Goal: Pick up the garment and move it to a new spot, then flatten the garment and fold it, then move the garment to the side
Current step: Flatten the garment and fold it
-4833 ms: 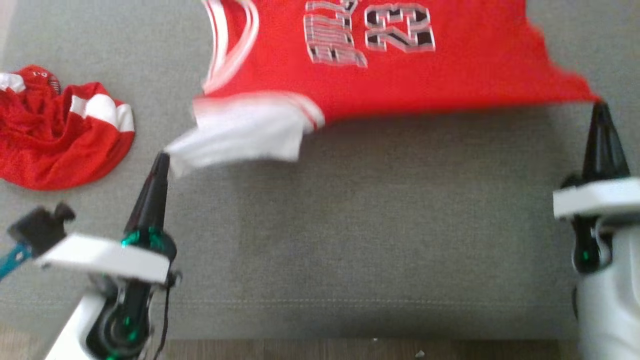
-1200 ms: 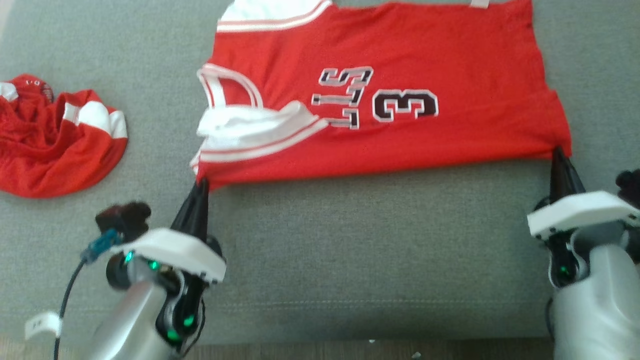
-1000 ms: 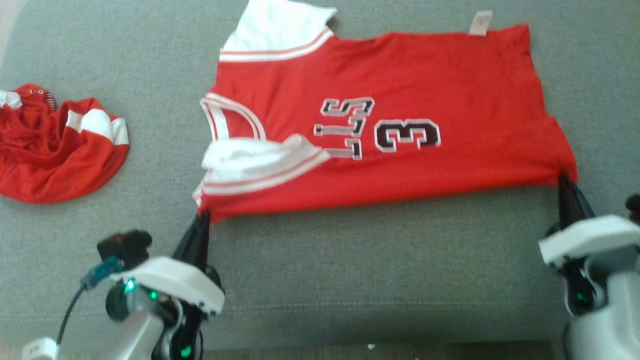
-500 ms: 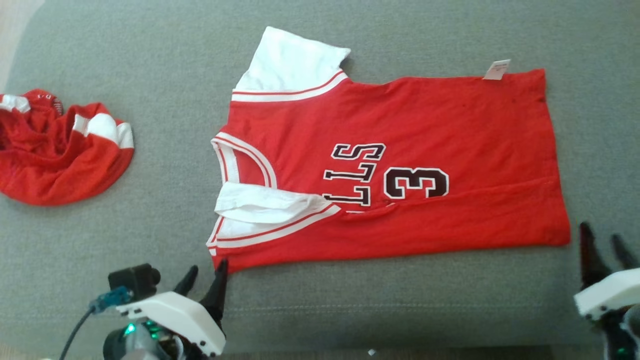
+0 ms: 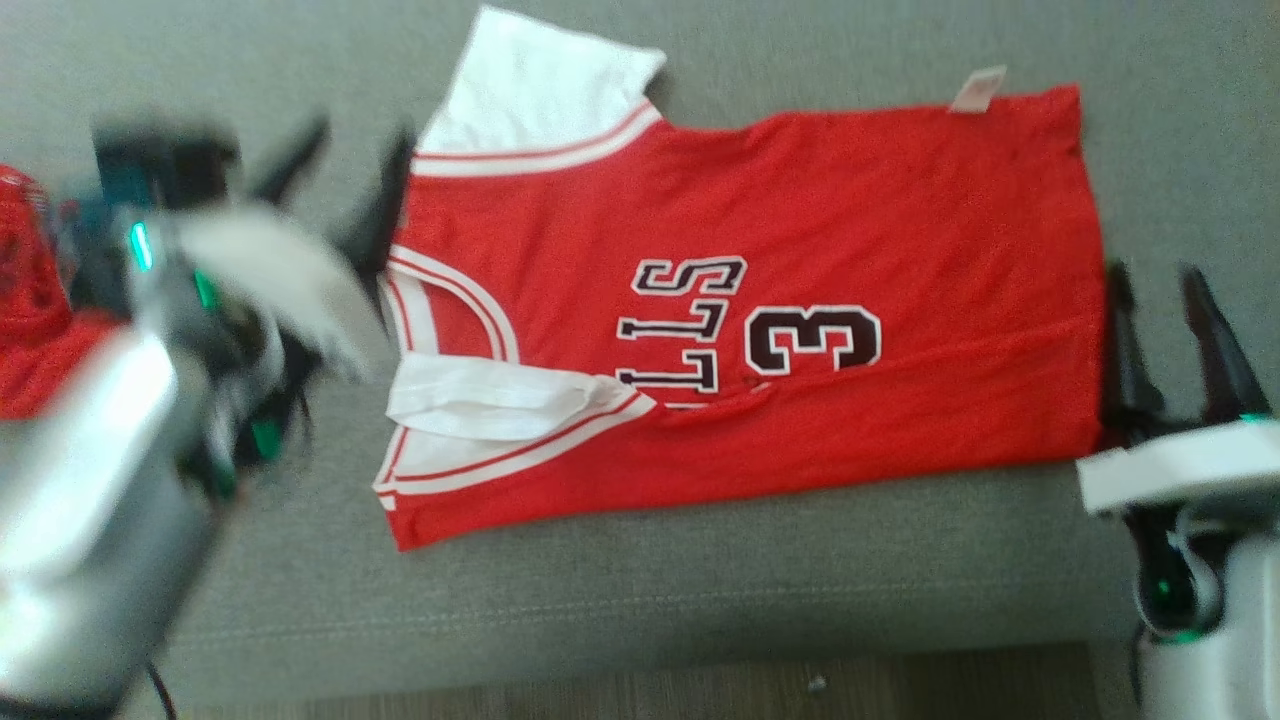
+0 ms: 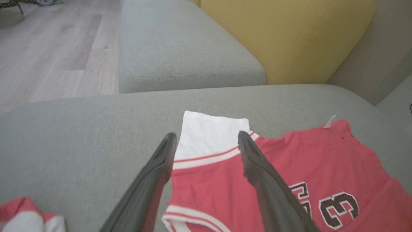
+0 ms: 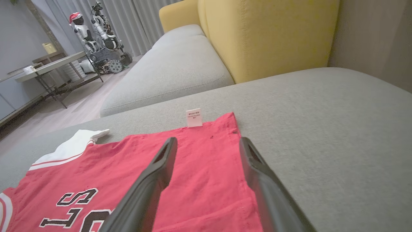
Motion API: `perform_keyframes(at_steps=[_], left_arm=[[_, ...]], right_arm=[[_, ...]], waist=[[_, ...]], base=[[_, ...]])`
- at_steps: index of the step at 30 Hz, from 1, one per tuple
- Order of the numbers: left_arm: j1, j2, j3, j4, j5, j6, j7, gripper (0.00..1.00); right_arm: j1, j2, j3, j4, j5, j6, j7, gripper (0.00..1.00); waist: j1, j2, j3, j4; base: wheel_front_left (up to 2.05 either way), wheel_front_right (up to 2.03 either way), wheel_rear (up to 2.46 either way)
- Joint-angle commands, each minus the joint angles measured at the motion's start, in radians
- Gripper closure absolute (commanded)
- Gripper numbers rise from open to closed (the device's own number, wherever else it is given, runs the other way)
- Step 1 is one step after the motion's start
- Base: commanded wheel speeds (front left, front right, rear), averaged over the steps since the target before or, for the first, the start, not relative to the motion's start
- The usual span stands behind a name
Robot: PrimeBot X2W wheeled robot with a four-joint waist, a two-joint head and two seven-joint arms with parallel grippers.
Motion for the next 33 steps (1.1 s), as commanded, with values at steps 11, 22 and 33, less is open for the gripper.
perform_keyframes(at_steps=[11, 22, 33], left_arm=[[-0.56, 0.015, -0.064, 0.403, 0.048, -0.228, 0.273, 0.0], [-0.767, 0.02, -0.116, 0.639, 0.099, -0.287, 0.348, 0.0], [-0.826, 0.029, -0.14, 0.766, 0.111, -0.299, 0.378, 0.0]], right_arm=[[-0.15, -0.039, 0.14, -0.019, 0.018, 0.006, -0.053, 0.0], [-0.211, -0.033, 0.196, 0.011, 0.046, 0.006, -0.095, 0.0], [-0.237, -0.026, 0.216, 0.032, 0.059, 0.006, -0.123, 0.0]], waist=[[0.0, 0.0, 0.245, -0.099], [0.0, 0.0, 0.339, -0.175], [0.0, 0.0, 0.364, -0.211]], base=[[0.0, 0.0, 0.0], [0.0, 0.0, 0.0], [0.0, 0.0, 0.0]])
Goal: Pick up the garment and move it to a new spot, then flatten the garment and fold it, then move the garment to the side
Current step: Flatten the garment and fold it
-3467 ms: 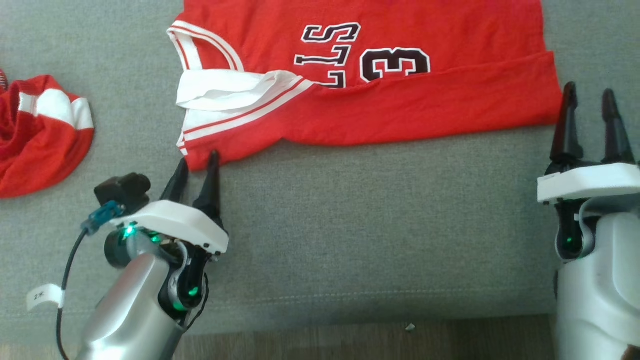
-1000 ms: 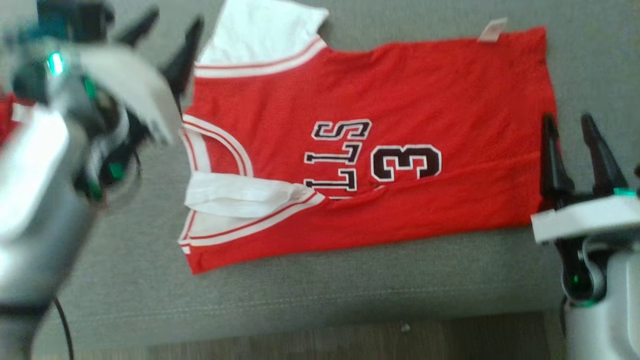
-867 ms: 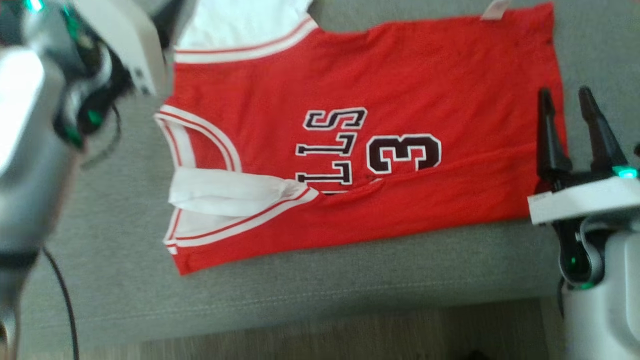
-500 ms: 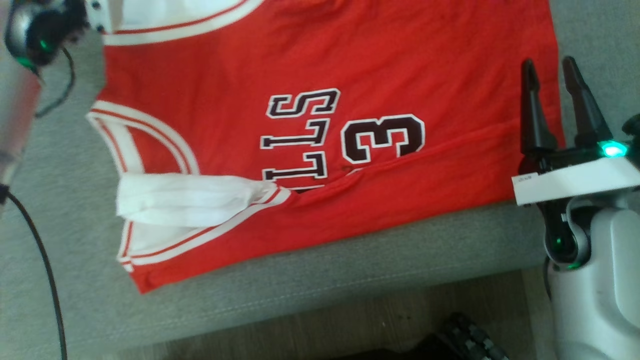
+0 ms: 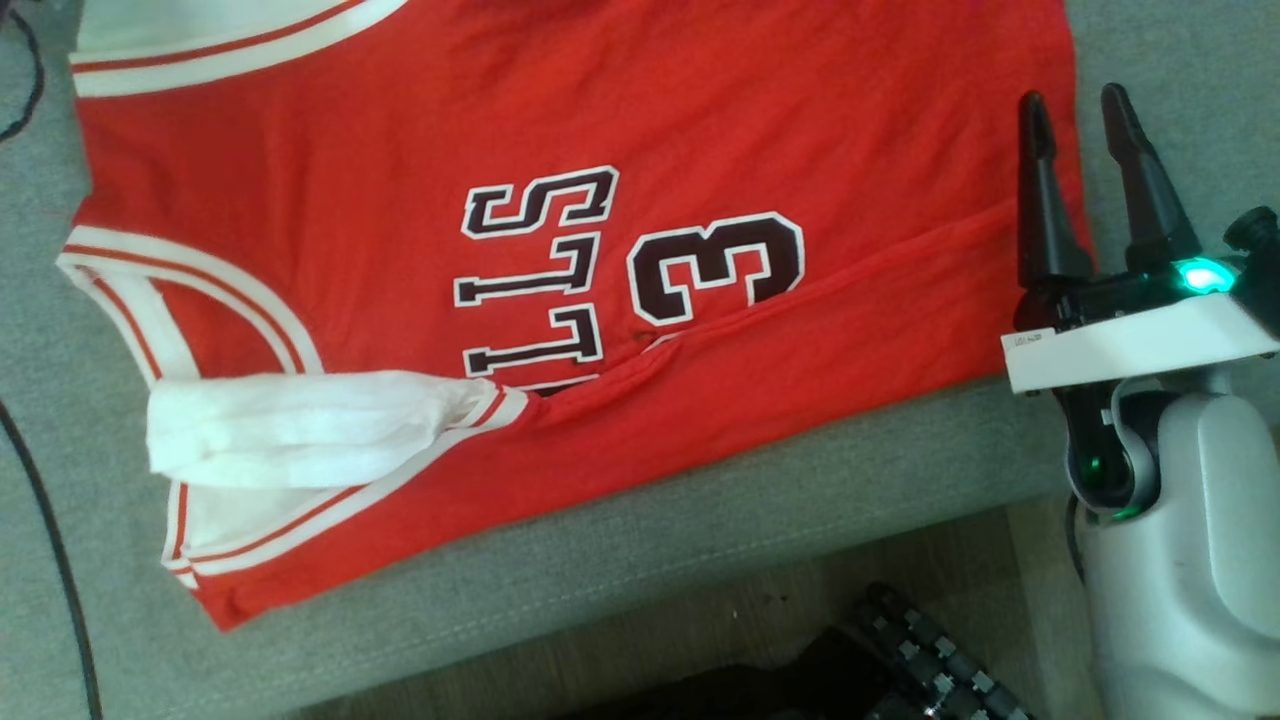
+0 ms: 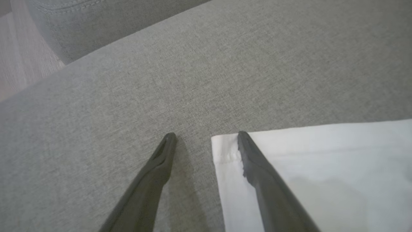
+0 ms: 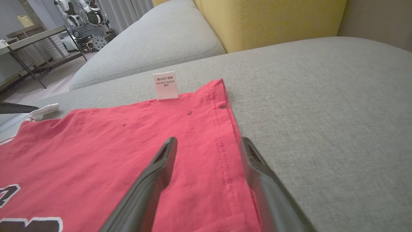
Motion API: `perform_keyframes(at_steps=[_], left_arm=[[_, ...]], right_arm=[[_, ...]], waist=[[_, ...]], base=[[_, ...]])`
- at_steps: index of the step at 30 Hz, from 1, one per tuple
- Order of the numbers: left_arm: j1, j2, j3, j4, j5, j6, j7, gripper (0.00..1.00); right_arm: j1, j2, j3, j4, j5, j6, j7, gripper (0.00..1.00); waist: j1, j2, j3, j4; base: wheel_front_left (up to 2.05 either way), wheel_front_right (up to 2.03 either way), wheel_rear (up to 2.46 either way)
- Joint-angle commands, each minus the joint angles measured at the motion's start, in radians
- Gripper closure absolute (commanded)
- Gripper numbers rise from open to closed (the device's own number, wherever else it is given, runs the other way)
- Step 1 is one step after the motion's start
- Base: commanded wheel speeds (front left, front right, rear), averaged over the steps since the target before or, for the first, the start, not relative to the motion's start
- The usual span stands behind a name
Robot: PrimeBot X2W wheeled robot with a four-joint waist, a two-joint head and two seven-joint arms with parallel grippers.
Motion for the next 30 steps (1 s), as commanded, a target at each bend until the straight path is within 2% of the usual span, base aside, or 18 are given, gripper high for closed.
perform_keyframes(at_steps=[1, 2, 3, 4, 6, 7, 10, 14, 17, 24, 30], left_arm=[[-0.023, 0.044, 0.013, 0.003, -0.01, -0.006, 0.028, 0.0], [-0.023, 0.043, 0.013, 0.009, -0.02, -0.01, 0.043, 0.07], [-0.023, 0.043, 0.013, 0.009, -0.02, -0.01, 0.043, 0.07], [-0.022, 0.041, 0.01, 0.013, -0.03, -0.014, 0.059, 0.31], [-0.021, 0.039, 0.006, 0.013, -0.046, -0.02, 0.082, 0.71], [-0.02, 0.038, 0.004, 0.012, -0.055, -0.022, 0.094, 1.0], [-0.019, 0.041, -0.004, 0.001, -0.066, -0.027, 0.107, 1.0], [-0.027, 0.045, -0.004, -0.025, -0.06, -0.029, 0.04, 1.0], [-0.026, 0.039, -0.002, -0.035, -0.06, -0.03, -0.015, 1.0], [-0.014, 0.022, -0.016, -0.055, -0.081, -0.033, -0.069, 1.0], [-0.02, 0.02, -0.037, -0.072, -0.097, -0.035, -0.081, 1.0]], right_arm=[[-0.003, 0.001, 0.015, -0.027, 0.014, 0.006, -0.011, 0.0], [-0.004, 0.0, 0.012, -0.027, 0.015, 0.006, -0.012, 0.0], [-0.004, 0.0, 0.012, -0.027, 0.015, 0.006, -0.012, 0.0], [-0.005, -0.002, 0.008, -0.026, 0.014, 0.006, -0.013, 0.0], [-0.009, -0.004, 0.005, -0.028, 0.014, 0.006, -0.011, 0.0], [-0.013, -0.005, 0.004, -0.028, 0.014, 0.006, -0.009, 0.0], [-0.032, -0.008, 0.005, -0.029, 0.011, 0.006, 0.002, 0.0], [-0.093, -0.007, 0.003, -0.003, 0.003, 0.006, 0.059, 0.0], [-0.181, -0.007, -0.012, 0.051, -0.017, 0.006, 0.167, 0.0], [-0.422, -0.023, -0.024, 0.225, -0.121, 0.006, 0.483, 0.0], [-0.548, -0.026, -0.048, 0.341, -0.177, 0.006, 0.616, 0.0]], waist=[[0.0, 0.0, -0.001, -0.002], [0.0, 0.0, -0.002, -0.003], [0.0, 0.0, -0.002, -0.003], [0.0, 0.0, -0.004, -0.003], [0.0, 0.0, -0.007, -0.004], [0.0, 0.0, -0.009, -0.004], [0.0, 0.0, -0.015, -0.003], [0.0, 0.0, -0.026, 0.002], [0.0, 0.0, -0.04, 0.01], [0.0, 0.0, -0.073, 0.04], [0.0, 0.0, -0.086, 0.061]], base=[[0.0, 0.0, 0.0], [0.0, 0.0, 0.0], [0.0, 0.0, 0.0], [0.0, 0.0, 0.0], [0.0, 0.0, 0.0], [0.0, 0.0, 0.0], [0.0, 0.0, 0.0], [0.0, 0.0, 0.0], [0.0, 0.0, 0.0], [0.0, 0.0, 0.0], [0.0, 0.0, 0.0]])
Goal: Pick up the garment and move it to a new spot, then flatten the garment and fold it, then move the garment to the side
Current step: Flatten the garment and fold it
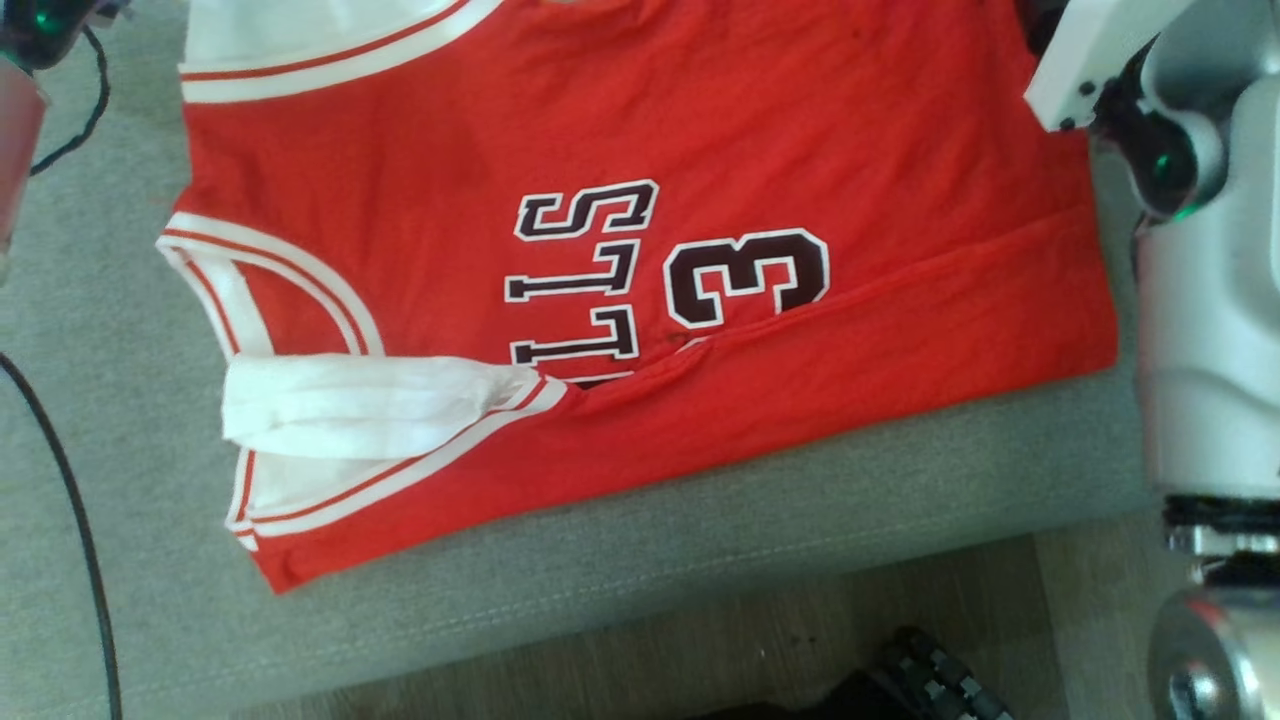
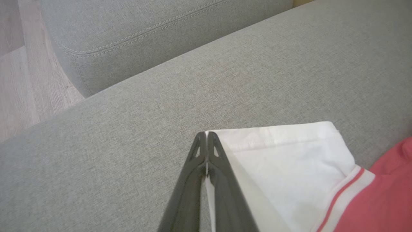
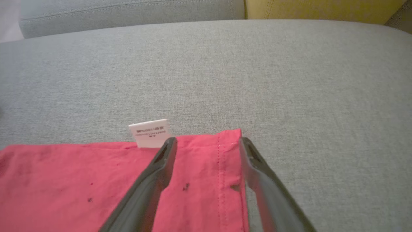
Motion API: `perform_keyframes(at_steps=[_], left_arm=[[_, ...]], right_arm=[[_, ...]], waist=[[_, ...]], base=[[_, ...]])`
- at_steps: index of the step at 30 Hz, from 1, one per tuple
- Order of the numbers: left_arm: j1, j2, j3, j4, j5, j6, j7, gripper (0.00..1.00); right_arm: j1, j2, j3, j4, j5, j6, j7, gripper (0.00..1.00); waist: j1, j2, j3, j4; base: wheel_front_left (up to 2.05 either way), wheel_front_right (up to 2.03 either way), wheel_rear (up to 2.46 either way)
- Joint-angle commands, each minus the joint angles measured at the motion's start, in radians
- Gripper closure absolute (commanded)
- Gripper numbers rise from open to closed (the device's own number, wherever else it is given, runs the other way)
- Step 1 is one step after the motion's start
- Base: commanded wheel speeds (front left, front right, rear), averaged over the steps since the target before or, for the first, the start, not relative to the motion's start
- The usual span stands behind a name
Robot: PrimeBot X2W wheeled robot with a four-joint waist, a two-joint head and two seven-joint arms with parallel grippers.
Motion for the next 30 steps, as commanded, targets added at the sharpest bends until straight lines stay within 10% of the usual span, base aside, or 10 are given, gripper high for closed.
perform_keyframes(at_steps=[1, 16, 23, 26, 30], left_arm=[[-0.04, 0.036, 0.022, -0.032, -0.011, -0.005, -0.009, 1.0], [-0.062, 0.04, -0.041, -0.054, -0.05, -0.006, -0.025, 1.0], [-0.073, 0.039, -0.069, -0.046, -0.068, -0.006, -0.032, 1.0], [-0.076, 0.038, -0.08, -0.042, -0.076, -0.006, -0.04, 1.0], [-0.081, 0.044, -0.094, -0.043, -0.081, -0.006, -0.073, 1.0]], right_arm=[[-0.033, -0.001, -0.009, -0.006, -0.021, 0.006, 0.023, 0.0], [-0.147, 0.007, -0.088, 0.172, -0.083, 0.006, 0.037, 0.13], [-0.187, 0.001, -0.095, 0.24, -0.097, 0.006, 0.025, 0.6], [-0.201, -0.004, -0.1, 0.263, -0.103, 0.006, 0.012, 0.98], [-0.222, -0.006, -0.106, 0.275, -0.106, 0.006, -0.036, 1.0]], waist=[[-0.0001, 0.0, -0.003, 0.007], [-0.0001, 0.0, 0.002, 0.044], [-0.0001, 0.0, 0.004, 0.058], [-0.0001, 0.0, 0.003, 0.062], [-0.0001, 0.0, 0.002, 0.064]], base=[[0.0, 0.0, 0.0], [0.0, 0.0, 0.0], [0.0, 0.0, 0.0], [0.0, 0.0, 0.0], [0.0, 0.0, 0.0]])
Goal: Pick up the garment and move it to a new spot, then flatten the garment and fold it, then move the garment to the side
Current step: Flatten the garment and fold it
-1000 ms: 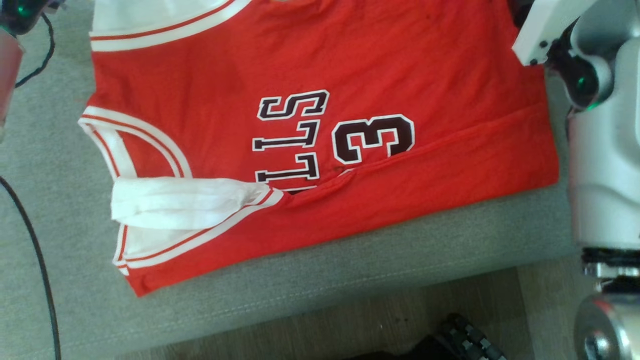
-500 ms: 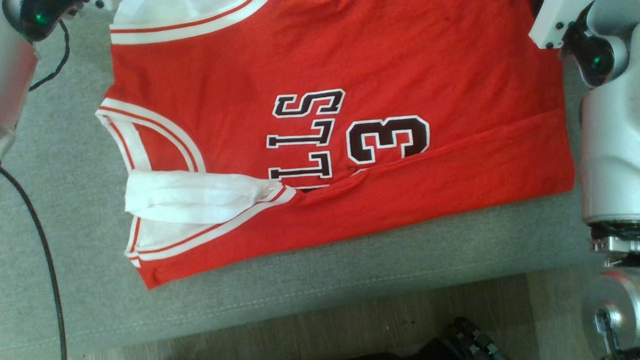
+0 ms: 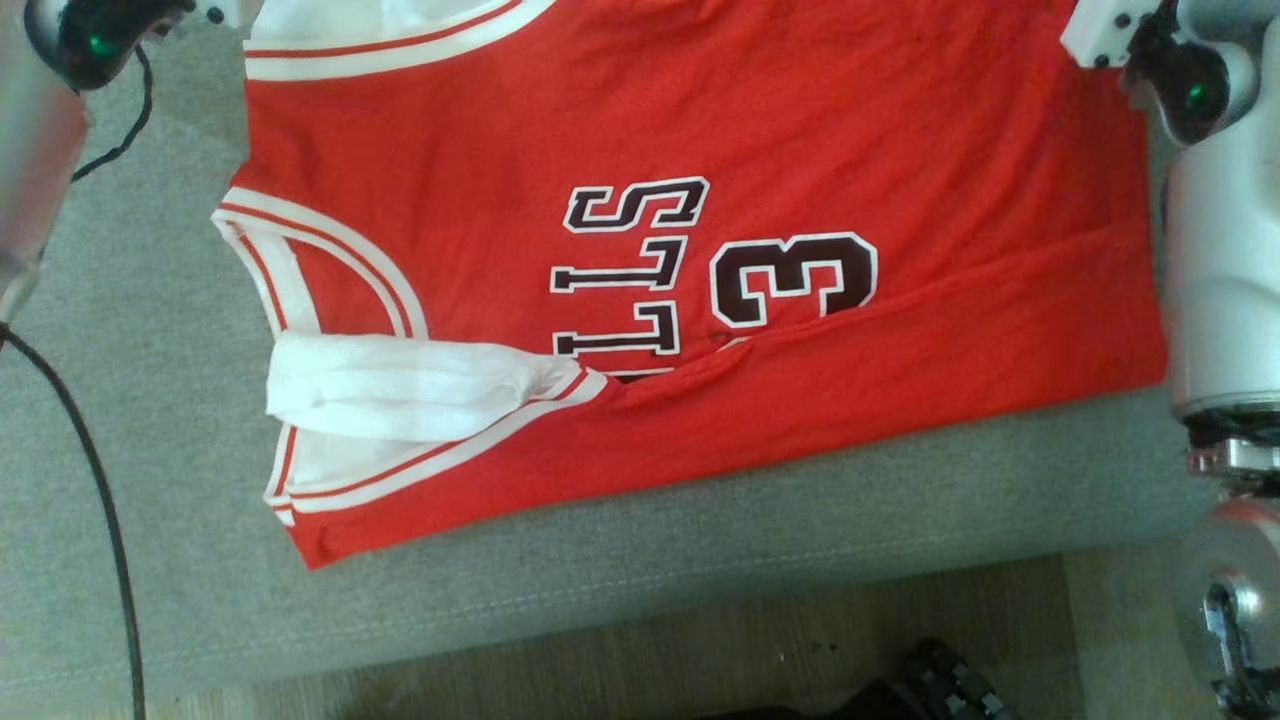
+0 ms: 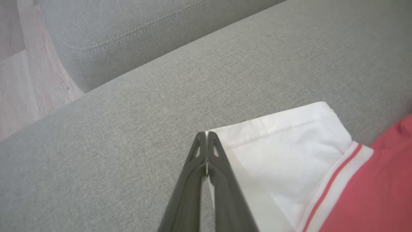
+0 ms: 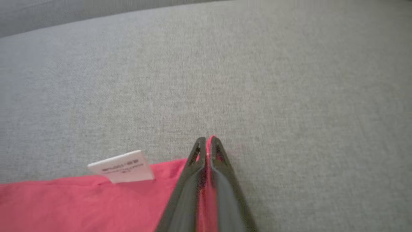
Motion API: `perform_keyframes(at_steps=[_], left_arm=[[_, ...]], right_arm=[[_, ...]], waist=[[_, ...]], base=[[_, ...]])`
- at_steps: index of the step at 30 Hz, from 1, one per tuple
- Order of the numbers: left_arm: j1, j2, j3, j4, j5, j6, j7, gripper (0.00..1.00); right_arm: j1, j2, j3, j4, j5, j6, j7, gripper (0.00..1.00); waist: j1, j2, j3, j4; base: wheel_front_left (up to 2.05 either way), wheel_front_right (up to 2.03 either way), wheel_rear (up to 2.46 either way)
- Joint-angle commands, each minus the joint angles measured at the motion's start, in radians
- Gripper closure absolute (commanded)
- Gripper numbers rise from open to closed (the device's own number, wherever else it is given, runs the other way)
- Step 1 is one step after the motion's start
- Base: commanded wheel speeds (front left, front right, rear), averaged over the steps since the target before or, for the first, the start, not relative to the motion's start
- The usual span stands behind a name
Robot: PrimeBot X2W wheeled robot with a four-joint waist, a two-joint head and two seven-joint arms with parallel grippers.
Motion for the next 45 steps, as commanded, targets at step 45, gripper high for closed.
perform_keyframes(at_steps=[45], left_arm=[[0.51, 0.32, 0.08, -0.772, -0.325, 0.185, -0.346, 1.0]], right_arm=[[0.412, -0.259, -0.007, -0.374, 0.36, 0.006, -0.125, 1.0]], waist=[[0.0, 0.0, -0.094, 0.18]], base=[[0.0, 0.0, 0.0]])
